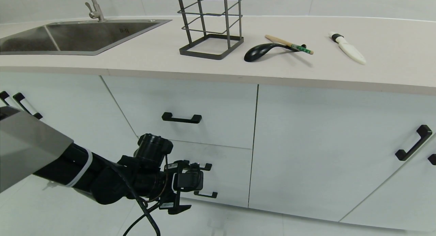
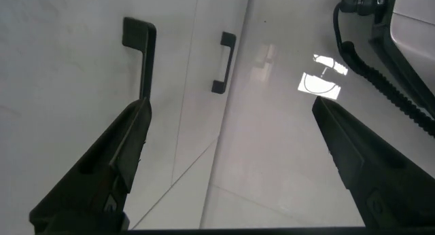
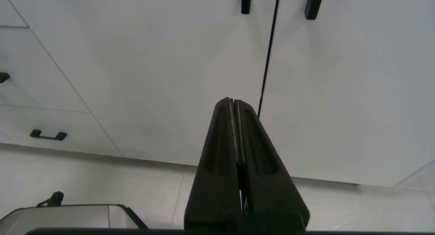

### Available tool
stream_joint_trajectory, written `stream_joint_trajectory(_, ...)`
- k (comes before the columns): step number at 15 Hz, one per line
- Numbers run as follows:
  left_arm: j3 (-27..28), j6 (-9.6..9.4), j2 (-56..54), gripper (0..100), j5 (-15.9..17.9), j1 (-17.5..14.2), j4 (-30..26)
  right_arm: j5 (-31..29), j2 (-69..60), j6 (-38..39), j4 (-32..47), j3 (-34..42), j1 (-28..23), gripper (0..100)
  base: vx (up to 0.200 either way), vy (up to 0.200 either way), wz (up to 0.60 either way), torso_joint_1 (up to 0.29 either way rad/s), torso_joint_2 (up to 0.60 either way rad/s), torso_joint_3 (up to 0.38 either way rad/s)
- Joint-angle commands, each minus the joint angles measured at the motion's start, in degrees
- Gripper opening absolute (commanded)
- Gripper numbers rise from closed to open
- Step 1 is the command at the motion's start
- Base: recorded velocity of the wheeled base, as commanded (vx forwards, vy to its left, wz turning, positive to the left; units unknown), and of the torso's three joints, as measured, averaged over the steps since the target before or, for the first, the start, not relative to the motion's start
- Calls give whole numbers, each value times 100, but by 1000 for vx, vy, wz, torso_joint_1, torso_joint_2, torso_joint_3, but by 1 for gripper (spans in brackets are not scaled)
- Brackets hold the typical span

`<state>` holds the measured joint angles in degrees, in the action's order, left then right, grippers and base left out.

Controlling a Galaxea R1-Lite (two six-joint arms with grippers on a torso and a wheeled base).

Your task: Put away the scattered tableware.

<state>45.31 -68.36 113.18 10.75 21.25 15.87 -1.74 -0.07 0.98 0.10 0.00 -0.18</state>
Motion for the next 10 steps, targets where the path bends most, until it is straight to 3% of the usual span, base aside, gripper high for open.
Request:
stream_joint_trajectory(1,13,-1,117,100,6,-15,39,-1,7,-1,-1,0,1,0,0,0,0,0,0,0)
stream_joint_trajectory(10,83,34,363,100,-3,-165,338,-1,7,-1,-1,0,1,0,0,0,0,0,0,0)
